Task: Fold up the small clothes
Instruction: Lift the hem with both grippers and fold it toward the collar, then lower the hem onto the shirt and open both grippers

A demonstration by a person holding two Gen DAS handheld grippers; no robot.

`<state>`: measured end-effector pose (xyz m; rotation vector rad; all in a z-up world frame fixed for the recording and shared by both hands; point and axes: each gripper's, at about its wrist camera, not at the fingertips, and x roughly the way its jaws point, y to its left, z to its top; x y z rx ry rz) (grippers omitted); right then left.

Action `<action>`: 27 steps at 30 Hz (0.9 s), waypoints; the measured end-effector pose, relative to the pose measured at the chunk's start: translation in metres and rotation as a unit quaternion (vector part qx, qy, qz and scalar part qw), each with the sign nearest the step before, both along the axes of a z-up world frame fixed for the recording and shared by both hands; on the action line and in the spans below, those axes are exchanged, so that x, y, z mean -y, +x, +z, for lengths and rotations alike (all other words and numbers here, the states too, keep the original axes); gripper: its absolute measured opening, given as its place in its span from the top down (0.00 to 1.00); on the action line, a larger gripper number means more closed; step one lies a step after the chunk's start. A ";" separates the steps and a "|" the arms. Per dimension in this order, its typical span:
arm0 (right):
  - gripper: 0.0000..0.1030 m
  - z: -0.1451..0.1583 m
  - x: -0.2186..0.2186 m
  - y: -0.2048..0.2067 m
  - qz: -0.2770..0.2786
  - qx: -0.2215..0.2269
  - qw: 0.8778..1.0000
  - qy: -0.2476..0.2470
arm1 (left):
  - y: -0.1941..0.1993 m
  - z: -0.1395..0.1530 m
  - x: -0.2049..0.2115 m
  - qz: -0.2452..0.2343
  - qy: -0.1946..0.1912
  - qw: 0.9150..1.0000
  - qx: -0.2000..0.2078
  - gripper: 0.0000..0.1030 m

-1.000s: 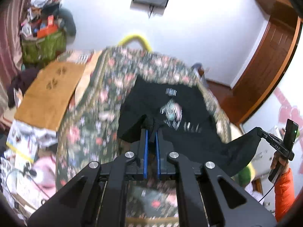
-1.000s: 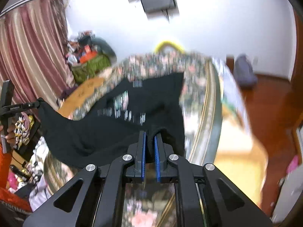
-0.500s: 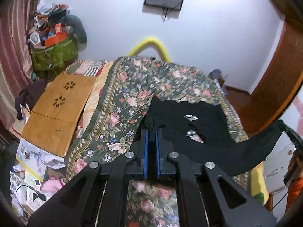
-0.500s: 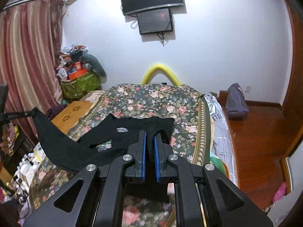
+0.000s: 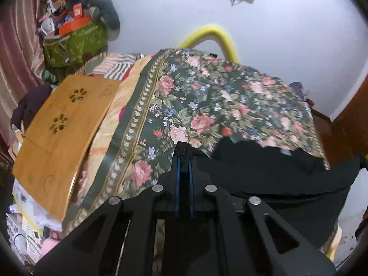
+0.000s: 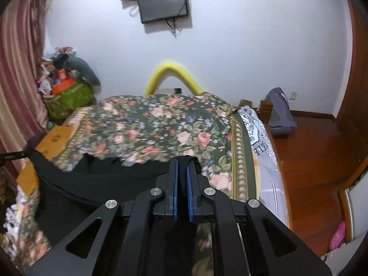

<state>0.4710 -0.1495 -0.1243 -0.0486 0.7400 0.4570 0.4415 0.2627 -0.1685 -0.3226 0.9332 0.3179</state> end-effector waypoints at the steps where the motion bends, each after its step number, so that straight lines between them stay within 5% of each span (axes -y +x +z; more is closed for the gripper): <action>1: 0.94 -0.005 -0.001 0.007 -0.004 -0.005 1.000 0.002 | 0.015 -0.013 -0.007 0.006 -0.011 1.000 -0.007 0.94; 5: 0.94 -0.032 -0.013 0.036 -0.011 -0.035 0.998 -0.041 | 0.051 -0.042 -0.016 -0.008 -0.015 0.999 -0.035 0.92; 8: 0.91 -0.038 -0.019 0.039 0.002 -0.032 0.997 -0.065 | 0.062 -0.041 -0.011 -0.017 0.054 0.997 -0.050 0.90; 10: 0.79 -0.035 -0.016 0.030 0.000 -0.015 0.998 -0.064 | 0.057 -0.034 -0.011 -0.022 0.060 0.997 -0.039 0.76; 12: 0.58 -0.029 -0.009 0.017 -0.006 -0.005 0.999 -0.050 | 0.044 -0.025 -0.009 -0.023 0.062 0.998 -0.016 0.50; 14: 0.50 -0.025 -0.003 0.006 0.002 -0.001 1.000 -0.028 | 0.031 -0.019 -0.003 -0.033 0.078 0.996 -0.002 0.40; 23: 0.40 -0.051 0.025 -0.068 0.042 -0.040 0.998 -0.020 | -0.043 -0.050 0.043 -0.124 0.109 0.984 -0.066 0.25; 27: 0.40 -0.074 0.037 -0.108 0.052 -0.061 0.996 -0.033 | -0.077 -0.079 0.054 -0.139 0.092 0.981 -0.094 0.24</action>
